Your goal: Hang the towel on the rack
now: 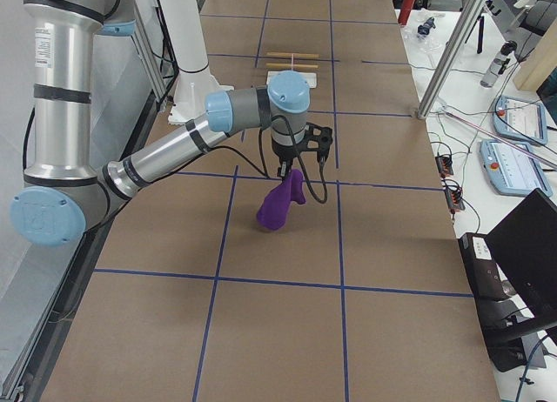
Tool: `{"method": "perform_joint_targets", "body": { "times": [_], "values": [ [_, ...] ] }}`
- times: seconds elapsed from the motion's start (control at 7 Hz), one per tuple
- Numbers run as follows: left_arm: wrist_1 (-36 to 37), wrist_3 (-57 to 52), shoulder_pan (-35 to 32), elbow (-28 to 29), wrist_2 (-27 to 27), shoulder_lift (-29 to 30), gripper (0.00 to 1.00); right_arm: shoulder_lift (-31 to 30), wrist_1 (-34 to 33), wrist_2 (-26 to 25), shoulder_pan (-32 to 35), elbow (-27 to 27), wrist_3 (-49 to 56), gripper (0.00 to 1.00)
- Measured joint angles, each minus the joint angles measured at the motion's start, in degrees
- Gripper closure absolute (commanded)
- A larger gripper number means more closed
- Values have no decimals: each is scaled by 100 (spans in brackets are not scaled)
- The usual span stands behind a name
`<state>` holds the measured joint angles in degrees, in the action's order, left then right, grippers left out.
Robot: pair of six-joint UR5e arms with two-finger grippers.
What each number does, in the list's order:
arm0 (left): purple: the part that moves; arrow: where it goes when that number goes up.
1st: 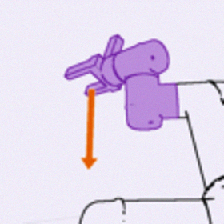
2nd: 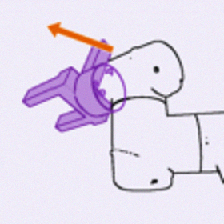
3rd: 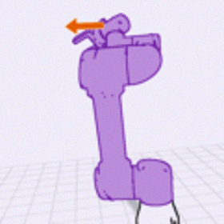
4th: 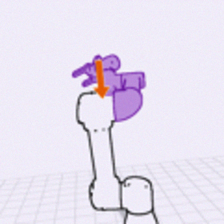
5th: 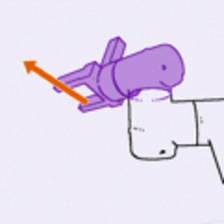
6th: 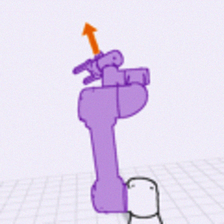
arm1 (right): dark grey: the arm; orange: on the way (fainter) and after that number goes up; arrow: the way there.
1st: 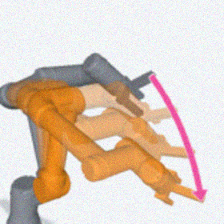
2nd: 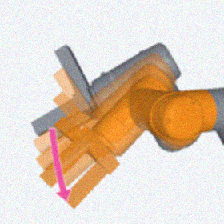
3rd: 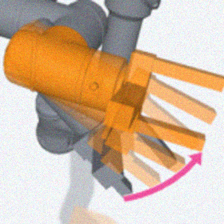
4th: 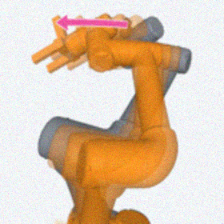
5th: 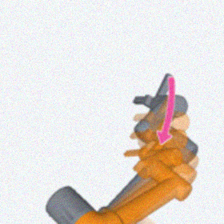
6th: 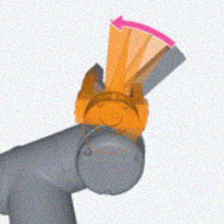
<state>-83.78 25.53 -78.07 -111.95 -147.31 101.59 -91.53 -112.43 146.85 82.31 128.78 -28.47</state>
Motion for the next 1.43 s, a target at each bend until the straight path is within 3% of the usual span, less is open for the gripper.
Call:
{"method": "perform_joint_targets", "body": {
  "times": [0.14, 0.43, 0.71, 1.0, 1.43],
  "values": [
    [-325, 1062, 317, -108, 11, 166, 11, 607, 0, 136, -354, 174, -1249, 100],
    [-1044, 3527, 1082, -24, 34, 747, 9, 2199, 4, 29, -1357, 231, -3998, 100],
    [-1933, 5791, 1791, 362, 72, 1446, 5, 3390, 18, -485, -2330, 135, -5752, 100],
    [-2430, 7284, 2278, 656, 78, 1929, 1, 3996, 374, -670, -2761, -184, -6183, 100],
    [-3016, 8902, 2846, 1258, 77, 2668, 2, 4207, 1612, -699, -2865, -847, -6168, 100]
  ]
}}
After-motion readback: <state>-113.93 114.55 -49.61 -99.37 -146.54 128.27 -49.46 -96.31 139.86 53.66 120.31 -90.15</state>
